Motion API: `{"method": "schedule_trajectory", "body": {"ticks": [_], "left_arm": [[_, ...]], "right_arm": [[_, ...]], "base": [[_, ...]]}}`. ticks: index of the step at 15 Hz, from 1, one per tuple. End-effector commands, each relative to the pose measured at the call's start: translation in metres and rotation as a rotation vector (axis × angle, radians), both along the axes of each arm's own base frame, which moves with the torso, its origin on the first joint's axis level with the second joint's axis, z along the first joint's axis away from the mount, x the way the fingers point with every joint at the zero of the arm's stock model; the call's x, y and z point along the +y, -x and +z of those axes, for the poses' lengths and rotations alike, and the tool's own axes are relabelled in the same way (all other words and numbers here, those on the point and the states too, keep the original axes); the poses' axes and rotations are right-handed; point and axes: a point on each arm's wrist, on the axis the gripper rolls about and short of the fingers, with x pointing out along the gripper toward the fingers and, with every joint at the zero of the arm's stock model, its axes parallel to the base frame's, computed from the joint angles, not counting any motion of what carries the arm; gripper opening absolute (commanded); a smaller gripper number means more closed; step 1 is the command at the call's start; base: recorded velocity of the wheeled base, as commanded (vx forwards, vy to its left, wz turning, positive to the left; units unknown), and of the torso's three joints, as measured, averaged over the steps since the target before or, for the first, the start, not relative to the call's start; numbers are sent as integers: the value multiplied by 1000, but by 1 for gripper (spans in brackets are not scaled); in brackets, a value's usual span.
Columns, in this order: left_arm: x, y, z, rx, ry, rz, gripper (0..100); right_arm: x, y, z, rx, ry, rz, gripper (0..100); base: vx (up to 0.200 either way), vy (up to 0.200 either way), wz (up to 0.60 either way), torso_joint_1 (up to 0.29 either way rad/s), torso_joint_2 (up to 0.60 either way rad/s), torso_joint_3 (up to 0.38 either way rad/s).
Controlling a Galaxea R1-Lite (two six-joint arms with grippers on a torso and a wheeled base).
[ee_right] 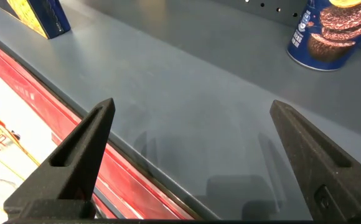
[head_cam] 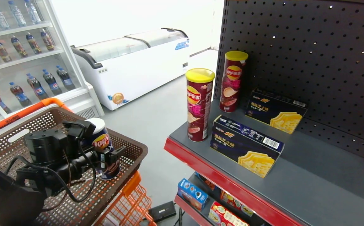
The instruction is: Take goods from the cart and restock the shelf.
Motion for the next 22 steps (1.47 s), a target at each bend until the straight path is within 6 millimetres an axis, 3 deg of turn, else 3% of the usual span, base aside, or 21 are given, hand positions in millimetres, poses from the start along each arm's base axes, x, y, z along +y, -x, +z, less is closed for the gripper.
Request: {"method": "schedule_trajectory", "body": {"ticks": [1, 5, 11, 17, 22], "left_arm": [[0, -3, -1, -4, 0, -1, 0], [-4, -5, 4, -15, 3, -14, 0], [-16, 6, 64, -152, 16, -74, 0], [-18, 67, 111, -166, 68, -319, 0], [-35, 112, 121, -206, 122, -434, 0]], "right_arm": [[0, 0, 0, 0, 0, 0, 100], [0, 0, 0, 0, 0, 0, 100], [0, 0, 0, 0, 0, 0, 100], [0, 0, 0, 0, 0, 0, 100], [0, 0, 0, 0, 2, 0, 100]], "base": [[0, 0, 0, 0, 0, 0], [0, 0, 0, 0, 0, 0], [0, 0, 0, 0, 0, 0], [0, 0, 0, 0, 0, 0], [0, 0, 0, 0, 0, 0]]}}
